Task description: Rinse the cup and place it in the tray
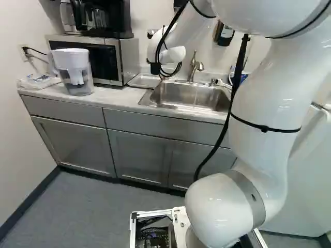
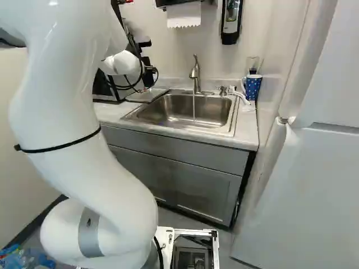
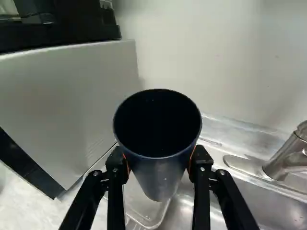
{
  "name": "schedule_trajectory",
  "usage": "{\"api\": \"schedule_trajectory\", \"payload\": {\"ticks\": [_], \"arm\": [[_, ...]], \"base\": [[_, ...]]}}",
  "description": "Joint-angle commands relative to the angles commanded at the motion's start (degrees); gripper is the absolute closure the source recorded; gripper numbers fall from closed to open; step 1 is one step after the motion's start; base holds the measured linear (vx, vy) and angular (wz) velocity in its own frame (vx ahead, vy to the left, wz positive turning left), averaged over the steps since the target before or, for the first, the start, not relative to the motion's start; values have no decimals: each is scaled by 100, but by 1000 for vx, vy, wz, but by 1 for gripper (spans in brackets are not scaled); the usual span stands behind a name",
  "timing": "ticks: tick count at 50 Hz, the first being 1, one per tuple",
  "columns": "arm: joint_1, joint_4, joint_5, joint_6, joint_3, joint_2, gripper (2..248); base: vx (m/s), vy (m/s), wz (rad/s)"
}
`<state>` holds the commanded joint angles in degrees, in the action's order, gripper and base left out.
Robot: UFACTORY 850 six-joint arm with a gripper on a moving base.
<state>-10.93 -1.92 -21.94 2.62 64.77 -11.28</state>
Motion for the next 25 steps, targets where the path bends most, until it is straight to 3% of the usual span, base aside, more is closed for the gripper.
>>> {"api": "schedule_trajectory", "payload": {"ticks": [25], "arm": [[-73,0,-177,0,568,-613,124]], "base": [[0,0,0]]}}
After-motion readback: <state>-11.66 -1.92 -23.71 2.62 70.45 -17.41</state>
